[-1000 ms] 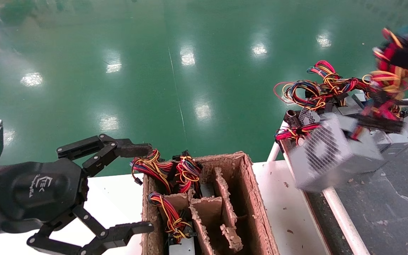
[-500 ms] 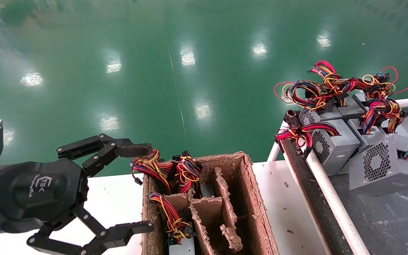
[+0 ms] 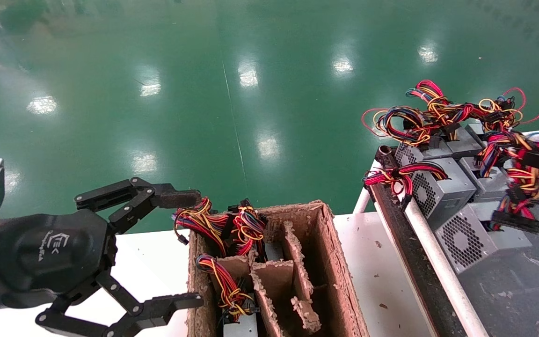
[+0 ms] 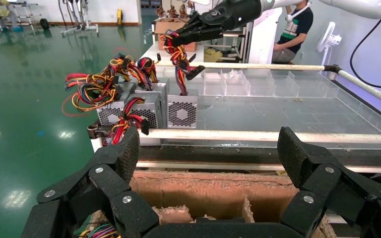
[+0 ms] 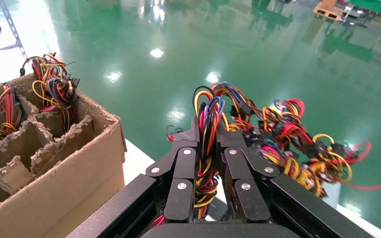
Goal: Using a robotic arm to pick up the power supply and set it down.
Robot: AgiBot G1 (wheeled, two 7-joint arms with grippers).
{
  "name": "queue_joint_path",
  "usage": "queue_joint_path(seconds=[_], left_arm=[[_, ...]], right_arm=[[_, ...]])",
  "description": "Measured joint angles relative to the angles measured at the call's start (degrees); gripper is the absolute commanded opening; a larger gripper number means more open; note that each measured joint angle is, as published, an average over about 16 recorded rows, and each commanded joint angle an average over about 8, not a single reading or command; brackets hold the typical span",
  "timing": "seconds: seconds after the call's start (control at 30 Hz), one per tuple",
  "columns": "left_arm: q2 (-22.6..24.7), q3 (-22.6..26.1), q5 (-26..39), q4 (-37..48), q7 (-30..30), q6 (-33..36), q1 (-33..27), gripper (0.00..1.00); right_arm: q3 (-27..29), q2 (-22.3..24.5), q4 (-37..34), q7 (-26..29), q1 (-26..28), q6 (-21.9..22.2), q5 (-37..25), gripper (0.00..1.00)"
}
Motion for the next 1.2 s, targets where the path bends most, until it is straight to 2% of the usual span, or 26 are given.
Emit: queue_joint_path(seconds=[0.23, 0.27, 0.63, 1.2], left_arm=[[-0.01, 0.02, -0.01, 0.0, 0.01, -0.01, 0.0, 1.0], [-0.01, 0.02, -0.01, 0.0, 0.01, -0.01, 0.0, 1.0], [-0.02, 0.05, -0.03, 0.0, 0.02, -0.02, -0.01, 1.0], [-0.03, 0.08, -0.05, 0.05, 0.06, -0.03, -0.02, 1.0]], right_arm=[[-1.88, -0.87, 3.33, 2.2, 1.65, 3.28, -1.79, 0.95], [-2.17, -0.95, 3.62, 2.49, 1.95, 3.61, -2.05, 1.0], [-4.34, -1.08, 5.09, 4.5, 5.01, 4.66, -3.73, 1.0], [-6.15, -3.17, 5.85, 3.58, 8.28, 1.93, -2.43, 1.0]])
